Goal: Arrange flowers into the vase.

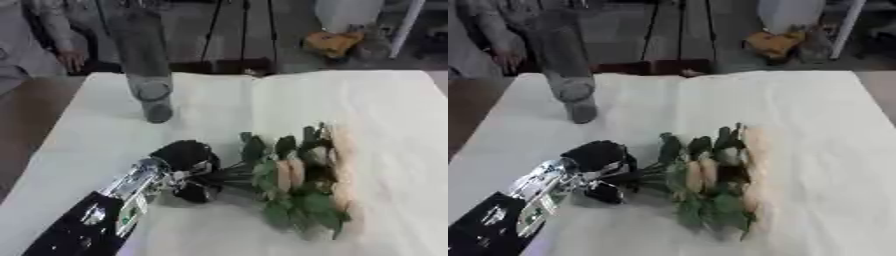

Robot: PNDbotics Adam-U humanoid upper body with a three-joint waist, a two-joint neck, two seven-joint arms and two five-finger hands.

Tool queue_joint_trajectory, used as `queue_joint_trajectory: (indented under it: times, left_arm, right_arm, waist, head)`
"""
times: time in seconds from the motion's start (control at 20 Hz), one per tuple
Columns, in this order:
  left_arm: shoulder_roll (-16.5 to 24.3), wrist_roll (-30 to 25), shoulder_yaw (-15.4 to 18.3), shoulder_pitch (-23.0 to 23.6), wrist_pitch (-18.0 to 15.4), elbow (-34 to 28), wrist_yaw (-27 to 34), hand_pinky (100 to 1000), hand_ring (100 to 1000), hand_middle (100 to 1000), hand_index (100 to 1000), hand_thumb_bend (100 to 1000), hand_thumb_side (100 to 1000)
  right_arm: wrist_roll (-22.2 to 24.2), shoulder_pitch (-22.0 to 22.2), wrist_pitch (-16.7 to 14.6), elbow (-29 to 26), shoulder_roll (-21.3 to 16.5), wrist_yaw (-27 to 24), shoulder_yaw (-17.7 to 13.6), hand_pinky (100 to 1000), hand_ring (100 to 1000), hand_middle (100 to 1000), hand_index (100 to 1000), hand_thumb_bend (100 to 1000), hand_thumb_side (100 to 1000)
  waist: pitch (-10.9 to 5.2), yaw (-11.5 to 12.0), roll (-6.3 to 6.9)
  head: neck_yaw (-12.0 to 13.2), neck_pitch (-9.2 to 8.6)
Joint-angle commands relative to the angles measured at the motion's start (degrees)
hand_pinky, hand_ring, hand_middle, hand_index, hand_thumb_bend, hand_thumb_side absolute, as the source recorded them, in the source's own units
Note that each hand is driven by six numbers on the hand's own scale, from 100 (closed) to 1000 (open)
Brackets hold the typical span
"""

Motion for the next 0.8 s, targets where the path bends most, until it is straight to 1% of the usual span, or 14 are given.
queue_joint_trajectory:
  times: [0.05, 0.3, 0.35, 0.6, 0.8]
  left_arm:
    - [0.31, 1.43, -0.27, -0.23, -0.10, -0.07, 0.38, 100, 100, 100, 100, 100, 460]
    - [0.26, 2.19, -0.38, -0.29, -0.23, 0.00, 0.21, 100, 100, 100, 100, 100, 440]
    - [0.27, 2.30, -0.33, -0.33, -0.23, -0.03, 0.09, 100, 100, 100, 100, 100, 416]
    - [0.29, 3.56, -0.02, -0.50, -0.08, -0.93, -0.57, 100, 100, 100, 100, 100, 382]
    - [0.40, 5.61, 0.04, -0.37, 0.06, -2.03, -0.49, 100, 100, 100, 100, 100, 382]
  right_arm:
    - [-0.10, -0.42, 0.17, -0.51, -1.18, 0.09, -0.83, 841, 890, 868, 907, 322, 1000]
    - [-0.09, -0.45, 0.21, -0.51, -1.19, 0.10, -0.81, 841, 890, 867, 907, 324, 1000]
    - [-0.07, -0.48, 0.20, -0.51, -1.18, 0.10, -0.79, 841, 890, 867, 908, 325, 1000]
    - [0.18, -0.76, 0.31, -0.51, -1.06, 0.18, -0.65, 841, 890, 867, 907, 327, 1000]
    - [0.25, -0.90, 0.36, -0.51, -0.98, 0.21, -0.60, 841, 890, 867, 907, 327, 1000]
  waist:
    - [-0.38, -0.01, -0.61]
    - [-0.35, 0.05, -0.65]
    - [-0.36, 0.08, -0.65]
    - [-0.39, 0.13, -0.68]
    - [-0.36, 0.06, -0.69]
  head:
    - [0.00, -0.73]
    - [0.01, -0.81]
    - [-0.01, -0.80]
    - [-0.08, -0.85]
    - [-0.08, -0.95]
